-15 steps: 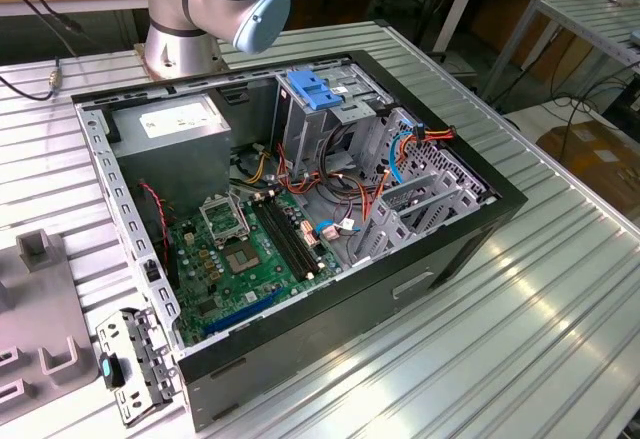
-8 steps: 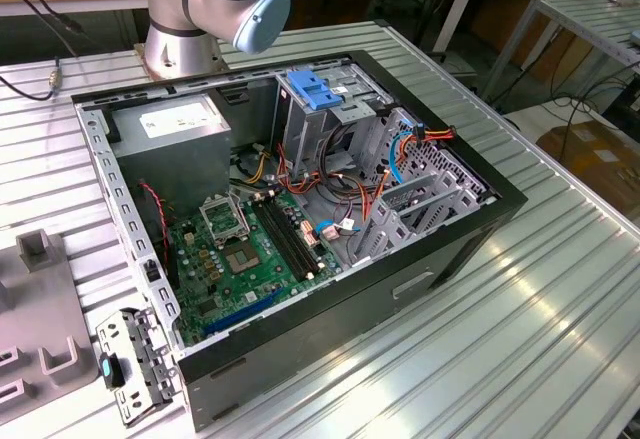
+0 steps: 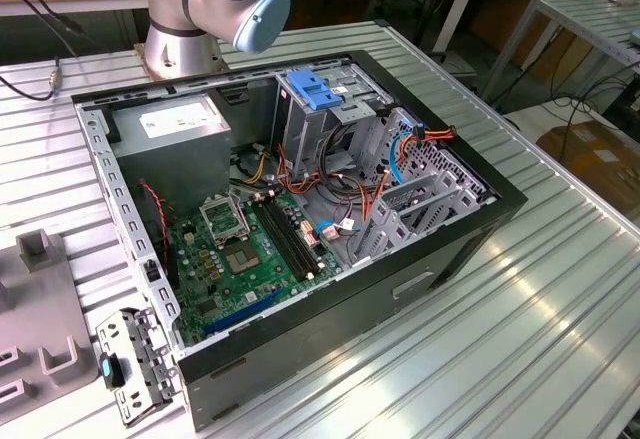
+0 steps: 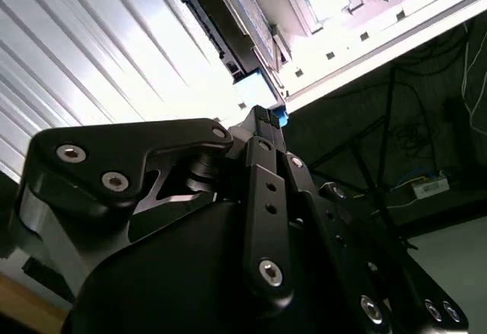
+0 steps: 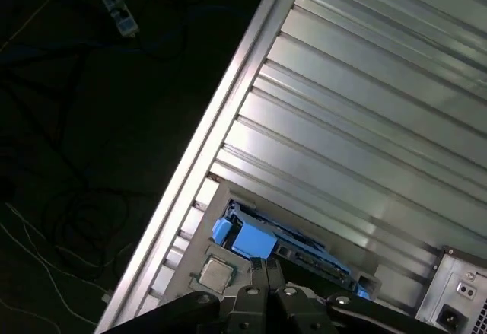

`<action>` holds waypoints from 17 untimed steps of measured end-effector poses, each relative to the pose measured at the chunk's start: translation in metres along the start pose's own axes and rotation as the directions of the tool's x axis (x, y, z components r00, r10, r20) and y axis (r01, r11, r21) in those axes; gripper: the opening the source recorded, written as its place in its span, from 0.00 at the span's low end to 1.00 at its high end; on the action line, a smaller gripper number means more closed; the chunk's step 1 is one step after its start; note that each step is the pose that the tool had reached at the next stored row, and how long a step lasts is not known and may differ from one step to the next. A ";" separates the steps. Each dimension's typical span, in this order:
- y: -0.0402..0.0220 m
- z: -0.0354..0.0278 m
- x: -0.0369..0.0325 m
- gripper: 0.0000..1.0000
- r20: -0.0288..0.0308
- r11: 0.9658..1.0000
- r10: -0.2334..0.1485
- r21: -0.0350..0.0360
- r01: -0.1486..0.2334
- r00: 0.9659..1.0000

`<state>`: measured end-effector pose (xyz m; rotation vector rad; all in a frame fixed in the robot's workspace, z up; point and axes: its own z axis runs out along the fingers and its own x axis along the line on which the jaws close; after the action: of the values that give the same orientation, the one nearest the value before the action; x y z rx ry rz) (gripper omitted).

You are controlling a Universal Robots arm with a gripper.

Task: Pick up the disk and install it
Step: 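Pick up the disk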

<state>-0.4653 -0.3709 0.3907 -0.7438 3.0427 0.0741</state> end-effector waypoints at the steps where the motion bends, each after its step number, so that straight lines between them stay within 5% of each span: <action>1: 0.0000 0.0000 0.0000 0.11 -0.001 0.999 -0.033 -0.001 0.033 0.999; 3: 0.0000 0.0000 0.0000 0.11 -0.003 0.997 -0.077 -0.002 0.077 0.997; 9: 0.0000 0.0001 0.0000 0.11 -0.005 0.994 -0.107 -0.002 0.107 0.994; 12: 0.0000 0.0001 0.0000 0.11 -0.007 0.985 -0.171 -0.004 0.171 0.985; 17: 0.0000 0.0001 0.0000 0.11 -0.011 0.962 -0.272 -0.007 0.272 0.962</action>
<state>-0.4653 -0.3709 0.3907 -1.1575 2.9176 0.0754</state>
